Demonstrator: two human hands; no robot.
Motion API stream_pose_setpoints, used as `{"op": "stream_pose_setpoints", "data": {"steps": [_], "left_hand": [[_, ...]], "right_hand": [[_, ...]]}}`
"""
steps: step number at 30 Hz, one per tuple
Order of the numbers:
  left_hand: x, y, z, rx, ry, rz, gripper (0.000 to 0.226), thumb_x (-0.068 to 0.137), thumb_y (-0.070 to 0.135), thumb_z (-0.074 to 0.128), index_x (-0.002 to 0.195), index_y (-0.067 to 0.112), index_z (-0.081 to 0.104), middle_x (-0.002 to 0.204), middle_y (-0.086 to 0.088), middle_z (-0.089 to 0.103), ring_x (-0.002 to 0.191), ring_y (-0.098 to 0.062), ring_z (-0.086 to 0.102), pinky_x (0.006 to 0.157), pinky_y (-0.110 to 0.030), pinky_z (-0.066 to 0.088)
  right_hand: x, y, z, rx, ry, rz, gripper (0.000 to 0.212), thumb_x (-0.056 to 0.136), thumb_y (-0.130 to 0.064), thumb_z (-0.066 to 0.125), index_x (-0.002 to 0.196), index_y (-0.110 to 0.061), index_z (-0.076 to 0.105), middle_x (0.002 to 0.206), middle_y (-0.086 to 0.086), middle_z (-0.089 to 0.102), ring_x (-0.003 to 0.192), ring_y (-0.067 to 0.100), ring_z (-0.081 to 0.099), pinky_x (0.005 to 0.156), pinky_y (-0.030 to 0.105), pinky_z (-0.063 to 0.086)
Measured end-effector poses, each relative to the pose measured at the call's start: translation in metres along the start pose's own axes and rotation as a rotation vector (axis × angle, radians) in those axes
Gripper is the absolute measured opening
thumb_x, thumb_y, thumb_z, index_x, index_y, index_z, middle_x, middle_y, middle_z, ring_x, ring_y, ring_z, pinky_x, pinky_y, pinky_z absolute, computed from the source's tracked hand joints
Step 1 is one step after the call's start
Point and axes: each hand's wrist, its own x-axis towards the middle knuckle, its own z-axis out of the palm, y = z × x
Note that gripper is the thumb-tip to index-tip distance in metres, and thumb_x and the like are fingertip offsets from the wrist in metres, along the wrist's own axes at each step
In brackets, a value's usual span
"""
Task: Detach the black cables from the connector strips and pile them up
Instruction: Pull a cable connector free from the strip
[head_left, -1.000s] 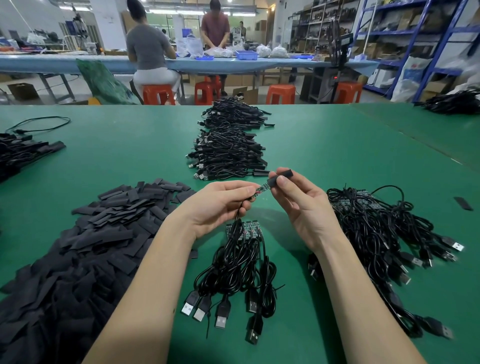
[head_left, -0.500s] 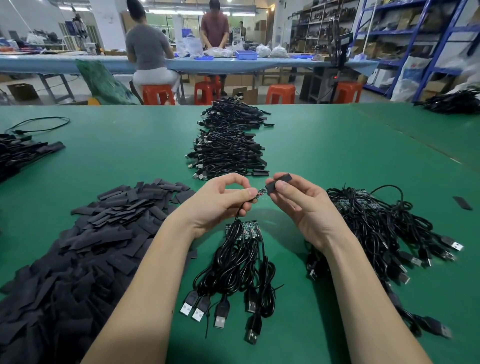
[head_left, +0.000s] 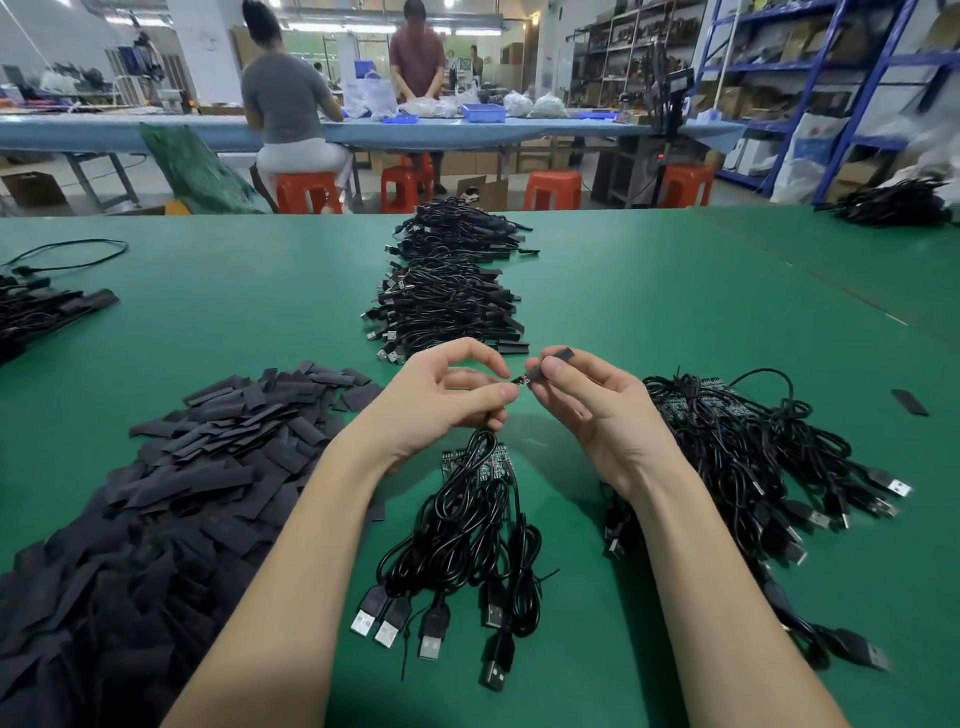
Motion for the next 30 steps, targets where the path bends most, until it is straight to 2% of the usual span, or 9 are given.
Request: {"op": "stream_pose_setpoints", "data": {"steps": [6, 12, 17, 22, 30], "left_hand": [[0.0031, -0.0040, 0.0004, 0.082, 0.070, 0.103, 0.010, 0.082, 0.000, 0.079, 0.090, 0.002, 0.072, 0.072, -0.007, 0.072, 0.065, -0.017, 0.068, 0.066, -0.025, 0.057], [0.0035, -0.0065, 0.0010, 0.151, 0.047, 0.212, 0.008, 0.083, 0.003, 0.079, 0.082, 0.010, 0.076, 0.072, -0.009, 0.073, 0.064, -0.018, 0.067, 0.068, -0.026, 0.058], [0.0023, -0.0069, -0.0010, 0.161, 0.033, 0.227, 0.009, 0.082, 0.005, 0.080, 0.080, 0.013, 0.078, 0.073, -0.009, 0.074, 0.065, -0.017, 0.069, 0.068, -0.025, 0.057], [0.0026, -0.0079, 0.0022, 0.113, 0.034, 0.233, 0.011, 0.081, 0.004, 0.080, 0.079, 0.015, 0.079, 0.075, -0.010, 0.075, 0.066, -0.016, 0.070, 0.068, -0.024, 0.057], [0.0027, -0.0065, 0.0082, 0.085, 0.105, 0.215, 0.008, 0.082, 0.000, 0.079, 0.084, 0.004, 0.071, 0.072, -0.007, 0.074, 0.064, -0.016, 0.070, 0.066, -0.023, 0.057]], "right_hand": [[0.0003, -0.0017, -0.0015, -0.006, 0.012, 0.006, 0.027, 0.071, -0.009, 0.080, 0.097, -0.004, 0.075, 0.094, 0.013, 0.076, 0.088, 0.017, 0.074, 0.079, 0.020, 0.057], [0.0019, 0.0026, 0.0006, 0.030, 0.090, 0.048, 0.018, 0.074, -0.011, 0.080, 0.090, -0.004, 0.078, 0.092, 0.011, 0.076, 0.081, 0.015, 0.072, 0.076, 0.017, 0.059], [0.0000, 0.0015, 0.0016, -0.014, 0.065, 0.053, 0.011, 0.074, -0.013, 0.080, 0.083, -0.008, 0.081, 0.090, 0.010, 0.076, 0.076, 0.013, 0.072, 0.070, 0.015, 0.057], [0.0000, 0.0025, 0.0013, -0.031, 0.034, 0.047, 0.014, 0.073, -0.014, 0.080, 0.085, -0.007, 0.081, 0.092, 0.011, 0.076, 0.078, 0.013, 0.073, 0.073, 0.016, 0.057], [0.0007, 0.0069, 0.0022, -0.004, 0.047, 0.068, 0.015, 0.075, -0.015, 0.081, 0.086, -0.006, 0.081, 0.094, 0.013, 0.076, 0.079, 0.013, 0.072, 0.073, 0.017, 0.057]]}}
